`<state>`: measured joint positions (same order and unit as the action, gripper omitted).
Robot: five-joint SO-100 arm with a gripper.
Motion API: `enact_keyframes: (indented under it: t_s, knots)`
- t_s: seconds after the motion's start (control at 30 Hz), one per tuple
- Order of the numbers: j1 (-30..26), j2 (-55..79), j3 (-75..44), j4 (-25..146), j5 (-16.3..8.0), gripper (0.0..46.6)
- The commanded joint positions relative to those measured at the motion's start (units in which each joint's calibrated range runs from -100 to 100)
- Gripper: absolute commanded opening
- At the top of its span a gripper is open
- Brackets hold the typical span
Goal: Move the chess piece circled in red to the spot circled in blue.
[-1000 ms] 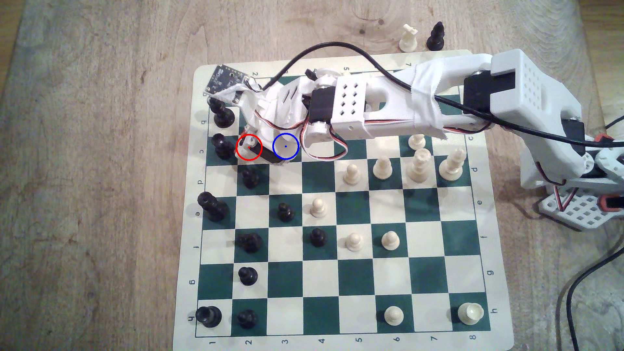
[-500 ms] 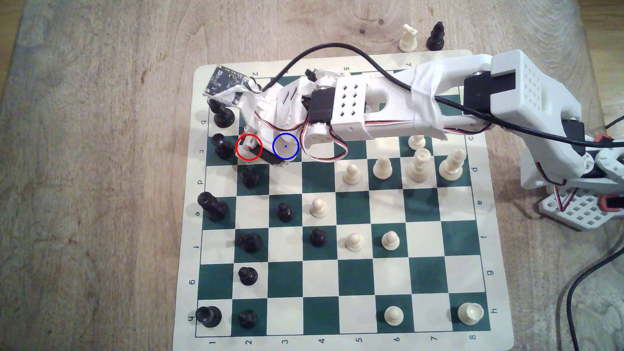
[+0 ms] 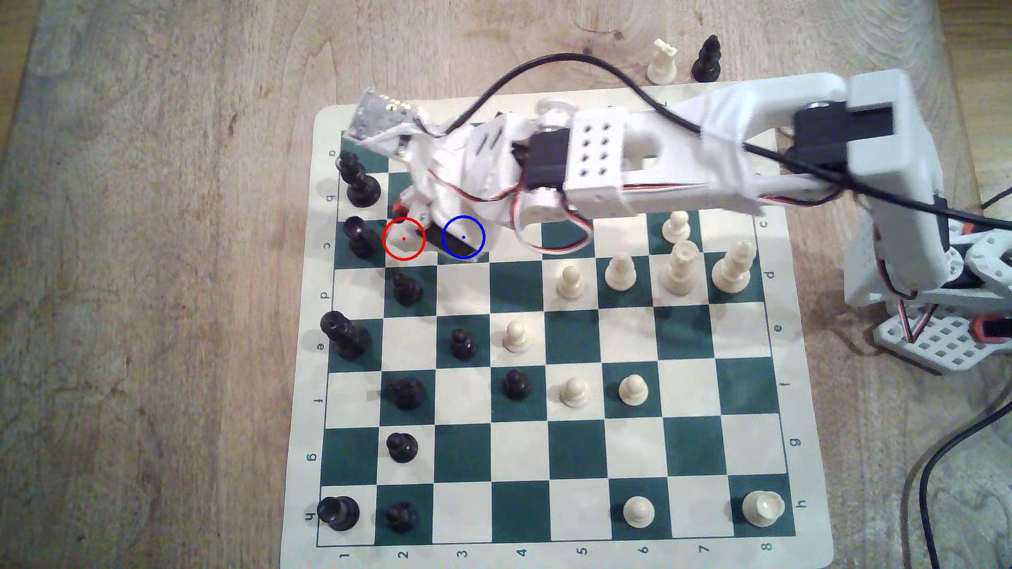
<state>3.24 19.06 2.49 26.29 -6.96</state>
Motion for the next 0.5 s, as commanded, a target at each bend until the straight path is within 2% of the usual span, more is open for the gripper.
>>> enact_keyframes:
  t_s: [0.0,0.47]
  knots:
    - [0.7,-12.2,7.1,-4.8,0.9,0.3]
    - [0.8,-13.0,19.3,-10.7,1.0,0.3]
